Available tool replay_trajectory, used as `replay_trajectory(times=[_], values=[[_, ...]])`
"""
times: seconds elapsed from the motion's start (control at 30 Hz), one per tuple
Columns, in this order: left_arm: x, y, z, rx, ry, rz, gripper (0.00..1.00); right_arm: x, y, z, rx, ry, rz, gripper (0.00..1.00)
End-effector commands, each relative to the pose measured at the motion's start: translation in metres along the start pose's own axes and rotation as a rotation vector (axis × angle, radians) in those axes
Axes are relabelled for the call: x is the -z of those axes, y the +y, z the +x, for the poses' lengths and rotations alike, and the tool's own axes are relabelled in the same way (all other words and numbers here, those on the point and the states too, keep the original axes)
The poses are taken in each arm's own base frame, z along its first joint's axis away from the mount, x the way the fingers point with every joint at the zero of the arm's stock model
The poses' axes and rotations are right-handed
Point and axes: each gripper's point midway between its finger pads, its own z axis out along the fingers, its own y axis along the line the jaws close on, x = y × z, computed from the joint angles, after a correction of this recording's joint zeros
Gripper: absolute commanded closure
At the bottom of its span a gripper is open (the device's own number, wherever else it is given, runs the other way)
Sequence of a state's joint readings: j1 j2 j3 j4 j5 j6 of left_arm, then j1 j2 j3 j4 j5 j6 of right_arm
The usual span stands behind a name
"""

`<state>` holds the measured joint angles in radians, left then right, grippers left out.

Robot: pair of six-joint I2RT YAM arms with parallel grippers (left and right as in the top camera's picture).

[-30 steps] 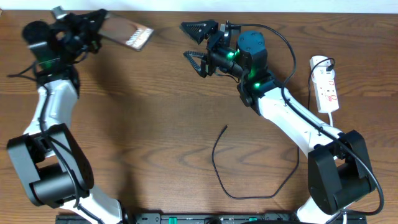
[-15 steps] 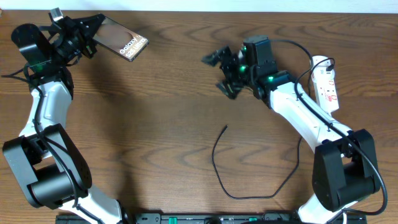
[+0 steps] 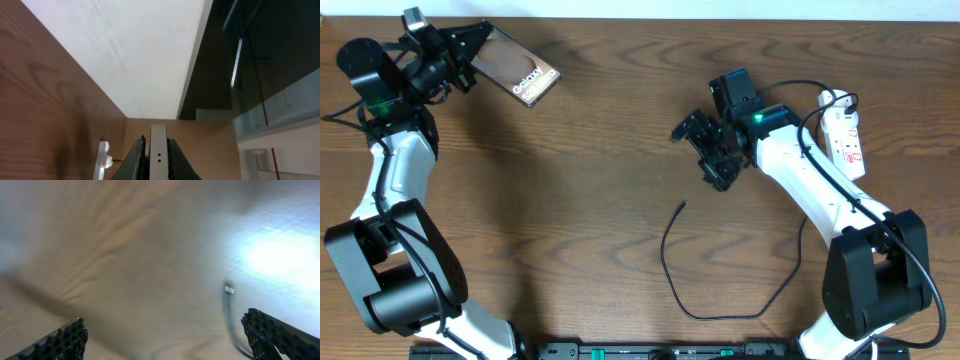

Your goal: Plug charger to phone and switch on socket

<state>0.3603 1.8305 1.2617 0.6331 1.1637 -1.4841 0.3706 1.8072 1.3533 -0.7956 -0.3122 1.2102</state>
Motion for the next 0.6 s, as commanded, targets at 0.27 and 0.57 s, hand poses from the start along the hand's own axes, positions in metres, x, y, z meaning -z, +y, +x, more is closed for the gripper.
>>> replay_trajectory(times=[0.27,0.57], values=[[0.005,-0.011,0.008,-0.040,0.035,0.015,0.93,0.003,-0.040,0.040,0.058,0.026,0.226,0.02],[0.005,-0.011,0.011,-0.055,0.049,0.015,0.93,-0.019,-0.047,0.060,0.132,-0.001,0.306,0.01]])
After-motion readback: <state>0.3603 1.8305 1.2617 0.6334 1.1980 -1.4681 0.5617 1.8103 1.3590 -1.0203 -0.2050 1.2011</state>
